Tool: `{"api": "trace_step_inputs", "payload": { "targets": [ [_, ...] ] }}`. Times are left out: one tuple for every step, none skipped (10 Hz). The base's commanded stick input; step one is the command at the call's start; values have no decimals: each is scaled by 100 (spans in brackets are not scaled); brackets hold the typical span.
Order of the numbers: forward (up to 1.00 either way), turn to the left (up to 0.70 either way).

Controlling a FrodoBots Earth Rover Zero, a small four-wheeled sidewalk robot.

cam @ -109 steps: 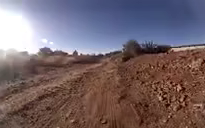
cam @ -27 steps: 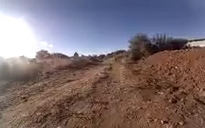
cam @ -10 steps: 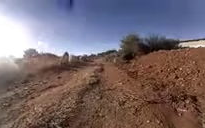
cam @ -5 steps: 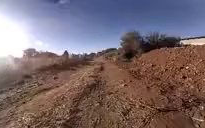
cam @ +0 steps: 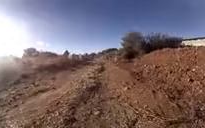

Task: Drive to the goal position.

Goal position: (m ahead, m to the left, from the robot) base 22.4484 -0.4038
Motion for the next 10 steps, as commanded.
{"api": "trace_step_inputs", "payload": {
  "targets": [
    [50, 0],
    [50, 0],
    [50, 0],
    [50, -6],
    [50, -30],
    [50, -45],
    [50, -40],
    [50, -24],
    [50, -5],
    [50, -20]
  ]
}}
